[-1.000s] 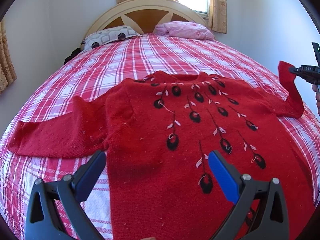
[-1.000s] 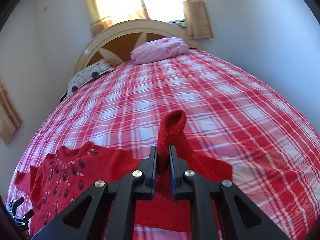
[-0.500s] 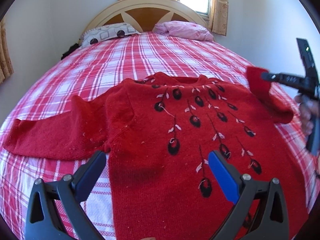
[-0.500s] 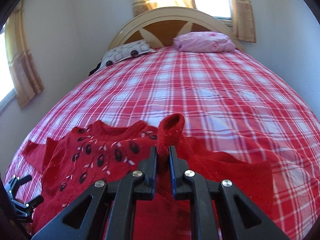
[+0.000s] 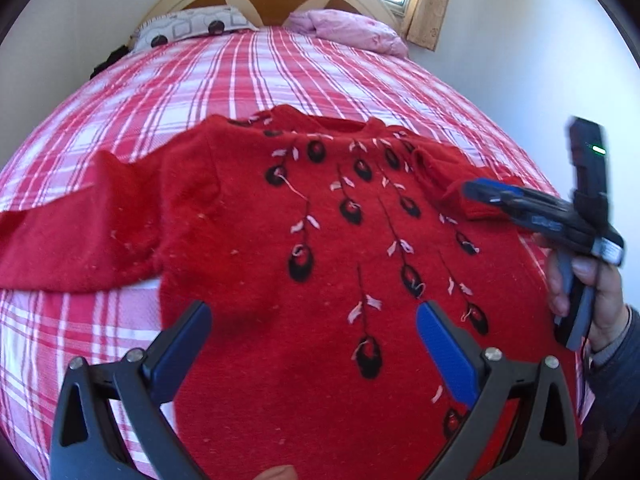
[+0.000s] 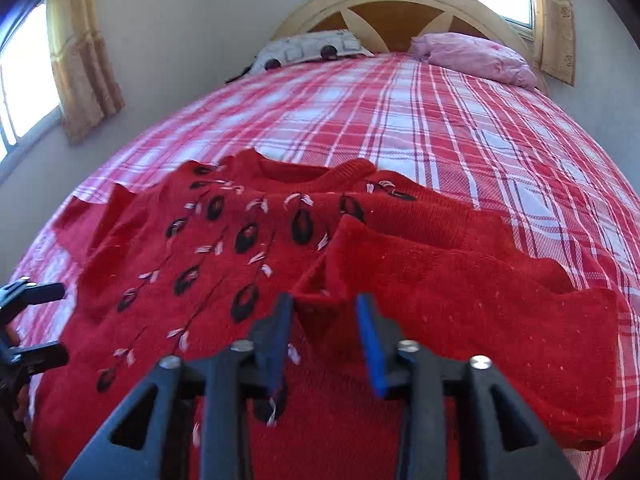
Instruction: Fold small clothes
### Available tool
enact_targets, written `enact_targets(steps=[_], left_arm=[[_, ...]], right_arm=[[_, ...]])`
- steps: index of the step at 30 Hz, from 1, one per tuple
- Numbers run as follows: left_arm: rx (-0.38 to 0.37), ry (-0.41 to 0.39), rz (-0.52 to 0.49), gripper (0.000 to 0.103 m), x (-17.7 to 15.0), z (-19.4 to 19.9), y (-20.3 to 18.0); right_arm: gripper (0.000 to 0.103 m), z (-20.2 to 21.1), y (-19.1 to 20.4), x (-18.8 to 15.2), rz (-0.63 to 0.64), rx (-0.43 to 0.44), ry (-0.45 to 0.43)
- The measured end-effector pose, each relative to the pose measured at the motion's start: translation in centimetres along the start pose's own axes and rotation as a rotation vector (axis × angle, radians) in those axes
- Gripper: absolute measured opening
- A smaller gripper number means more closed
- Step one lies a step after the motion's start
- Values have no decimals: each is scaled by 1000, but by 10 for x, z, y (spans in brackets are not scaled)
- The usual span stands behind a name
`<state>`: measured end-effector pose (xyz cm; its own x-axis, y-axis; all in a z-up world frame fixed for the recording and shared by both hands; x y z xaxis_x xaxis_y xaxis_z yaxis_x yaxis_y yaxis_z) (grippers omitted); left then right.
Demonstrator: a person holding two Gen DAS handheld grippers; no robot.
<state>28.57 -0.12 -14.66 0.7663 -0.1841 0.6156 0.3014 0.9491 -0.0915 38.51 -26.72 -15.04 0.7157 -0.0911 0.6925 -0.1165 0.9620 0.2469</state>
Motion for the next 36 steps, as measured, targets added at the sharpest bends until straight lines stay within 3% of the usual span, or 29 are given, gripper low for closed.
enact_targets(steps=[3,9,11,14,17,19,25,27,36], left_arm=[[-64,32,3,103,2,-8,-10],[-146,99,-6,103,11,-21,-40],[-116,105,-42,103,20,-23,-54],[-38,76,-80,103,42,-25,-69],[8,58,-96,103,64,-31,-79],[10,48,-116,103,78,-38,-88],[50,-8,-162,103,116,-70,-109],[27,-4,-146,100,123,-85,-111],[-22,67,-112,59,128,-128,-122]], right_arm=[[45,37,-25,-4,-58,47,-98],[45,86,-90,-11,-178,-47,-240],[45,108,-130,-18,-260,-167,-288],[45,119,-168,-24,-358,-254,-310],[49,124,-198,-35,-492,-191,-331],[61,126,-210,-38,-545,-168,-341],[61,118,-212,-43,-542,-175,-333],[61,117,-214,-47,-548,-173,-339],[61,111,-210,-49,-526,-193,-329]])
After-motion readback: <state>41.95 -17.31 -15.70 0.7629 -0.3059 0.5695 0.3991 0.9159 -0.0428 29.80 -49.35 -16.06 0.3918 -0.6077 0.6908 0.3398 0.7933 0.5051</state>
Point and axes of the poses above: each gripper's, at about its wrist camera, not at the fingertips, and z roughly against the way its jaws point, y to its left, x to its top, the point moved 2 cm from there along -z, roughly the way its jaws point, and after that the axes turned 9 degrees about -z, right-handed, at the moved point
